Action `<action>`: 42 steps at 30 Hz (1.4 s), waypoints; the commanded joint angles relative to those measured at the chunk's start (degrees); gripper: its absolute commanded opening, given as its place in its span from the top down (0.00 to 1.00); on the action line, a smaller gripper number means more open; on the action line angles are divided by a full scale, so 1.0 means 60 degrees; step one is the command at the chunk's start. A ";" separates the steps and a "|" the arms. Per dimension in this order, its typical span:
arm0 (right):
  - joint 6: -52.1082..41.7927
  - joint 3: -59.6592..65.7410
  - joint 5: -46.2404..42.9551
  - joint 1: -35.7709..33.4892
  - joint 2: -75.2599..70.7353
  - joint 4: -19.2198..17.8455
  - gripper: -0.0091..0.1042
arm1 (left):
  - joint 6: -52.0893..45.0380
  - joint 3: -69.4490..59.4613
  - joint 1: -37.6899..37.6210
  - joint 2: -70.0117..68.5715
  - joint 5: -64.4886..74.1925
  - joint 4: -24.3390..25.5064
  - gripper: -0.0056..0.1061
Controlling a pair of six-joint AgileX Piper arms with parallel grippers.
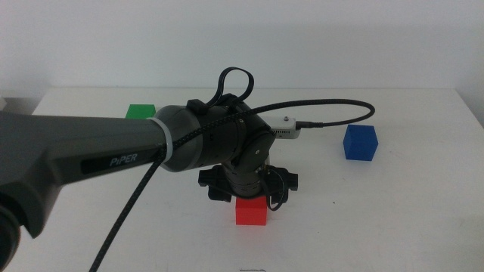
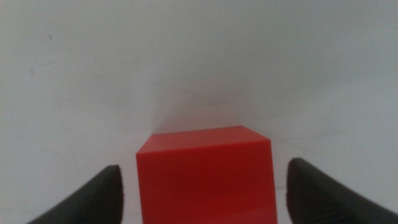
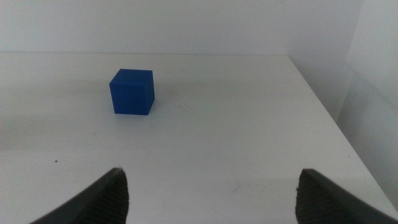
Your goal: Stack red cubes first, then green, then blue cubes in a specific spot.
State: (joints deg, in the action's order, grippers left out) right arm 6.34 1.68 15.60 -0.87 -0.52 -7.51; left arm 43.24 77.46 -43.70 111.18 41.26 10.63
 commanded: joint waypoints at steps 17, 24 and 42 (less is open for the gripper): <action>-0.0053 -0.0180 -0.0727 -0.0038 -0.0223 -0.0127 0.09 | -0.1873 0.0443 0.2349 -0.3868 0.1725 0.0973 0.11; -0.0053 -0.0180 -0.0727 -0.0038 -0.0223 -0.0127 0.09 | -0.4751 0.1682 0.4354 -0.2967 0.2251 -0.0933 0.11; -0.0053 -0.0180 -0.0727 -0.0038 -0.0223 -0.0127 0.09 | -0.5797 0.6034 0.5983 0.1945 0.2191 -0.1463 0.11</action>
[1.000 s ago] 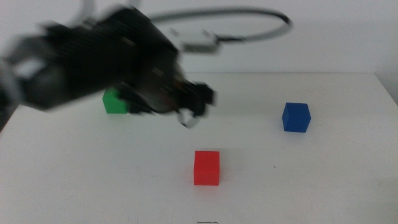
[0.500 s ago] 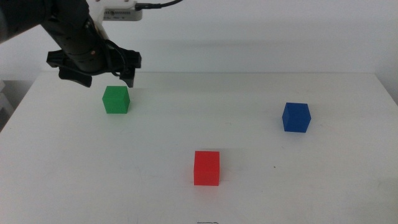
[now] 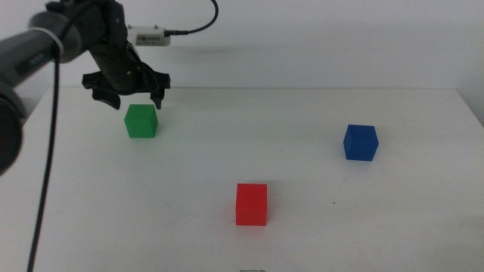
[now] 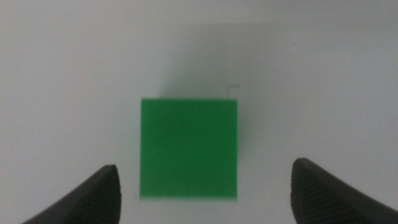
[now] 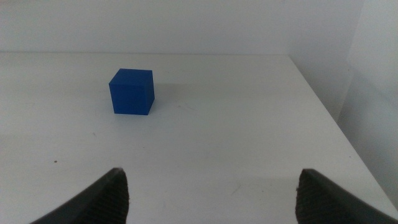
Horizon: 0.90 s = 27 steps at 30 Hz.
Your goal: Stack red cubes first, then green, then blue cubes in a specific spot.
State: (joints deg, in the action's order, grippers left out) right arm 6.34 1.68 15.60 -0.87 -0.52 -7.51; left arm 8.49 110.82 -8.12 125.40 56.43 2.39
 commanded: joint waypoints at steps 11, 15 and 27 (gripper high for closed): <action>-0.0053 -0.0180 -0.0727 -0.0038 -0.0223 -0.0127 0.09 | -0.0015 0.0987 0.0258 0.0582 -0.0835 -0.0341 0.14; -0.0053 -0.0180 -0.0727 -0.0038 -0.0223 -0.0127 0.09 | -0.0489 0.0987 0.0385 0.0647 -0.0835 -0.0464 0.19; -0.0053 -0.0180 -0.0727 -0.0038 -0.0223 -0.0127 0.09 | -0.1079 0.0987 0.0429 0.0214 -0.0103 -0.1112 0.89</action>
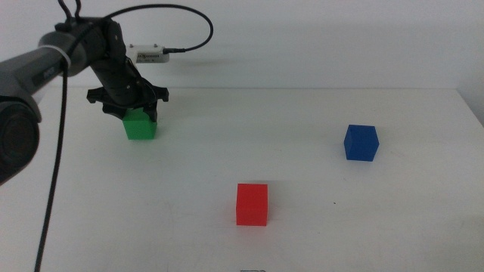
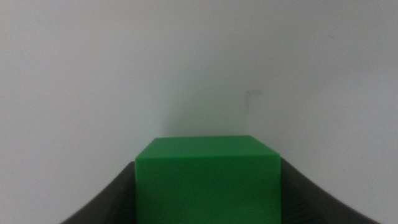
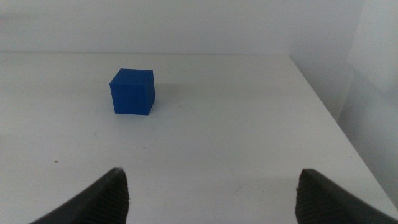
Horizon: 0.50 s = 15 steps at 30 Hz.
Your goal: Stack red cubes first, then green, then blue cubes in a specific spot.
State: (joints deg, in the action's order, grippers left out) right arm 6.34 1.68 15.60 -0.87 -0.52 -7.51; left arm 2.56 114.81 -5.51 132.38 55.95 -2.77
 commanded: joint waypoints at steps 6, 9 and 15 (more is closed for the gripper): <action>-0.0053 -0.0180 -0.0727 -0.0038 -0.0223 -0.0127 0.09 | 0.0106 -0.0843 -0.0269 -0.2524 0.0235 -0.0229 0.96; -0.0053 -0.0180 -0.0727 -0.0038 -0.0223 -0.0127 0.09 | 0.0701 -0.2562 -0.0675 -0.3801 -0.0446 -0.0229 0.96; -0.0053 -0.0180 -0.0727 -0.0038 -0.0223 -0.0127 0.09 | 0.3649 -0.5134 -0.2705 -0.6118 -0.1203 0.0821 0.96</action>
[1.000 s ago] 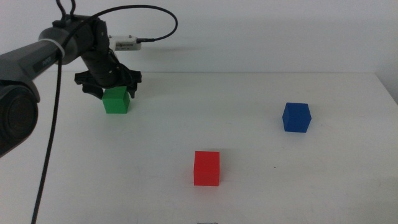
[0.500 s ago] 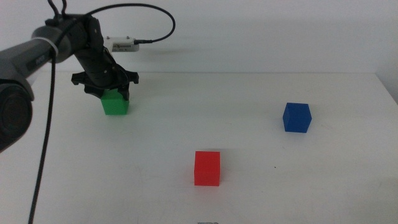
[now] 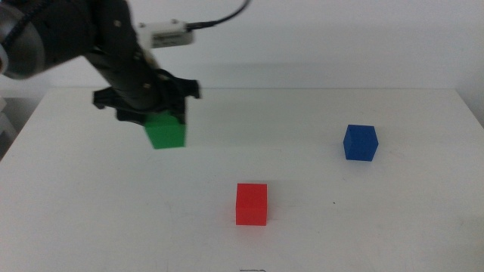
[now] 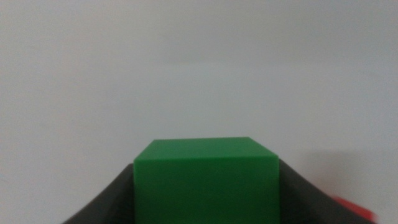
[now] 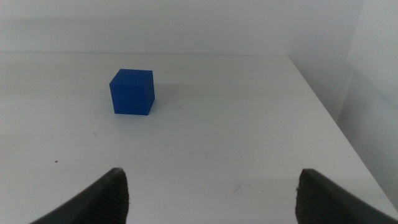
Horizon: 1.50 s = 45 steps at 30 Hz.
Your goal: Stack red cubes first, then green, then blue cubes in a specific spot.
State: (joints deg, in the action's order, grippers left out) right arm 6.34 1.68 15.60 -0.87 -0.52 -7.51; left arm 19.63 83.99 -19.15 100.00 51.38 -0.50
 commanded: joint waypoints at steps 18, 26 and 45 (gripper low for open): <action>-0.0053 -0.0180 -0.0727 -0.0038 -0.0223 -0.0127 0.09 | 0.3323 -0.0006 -0.3950 0.0367 -0.0849 0.1846 0.96; -0.0053 -0.0180 -0.0727 -0.0038 -0.0223 -0.0127 0.09 | 0.3354 -0.0006 -0.4119 0.0447 -0.0984 0.1592 0.96; -0.0053 -0.0180 -0.0727 -0.0038 -0.0223 -0.0127 0.09 | 0.3362 -0.0042 -0.4119 0.0767 -0.0731 0.1634 0.96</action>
State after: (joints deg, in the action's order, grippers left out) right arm 6.34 1.68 15.60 -0.87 -0.52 -7.51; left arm 39.16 82.36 -43.63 107.23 48.43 8.66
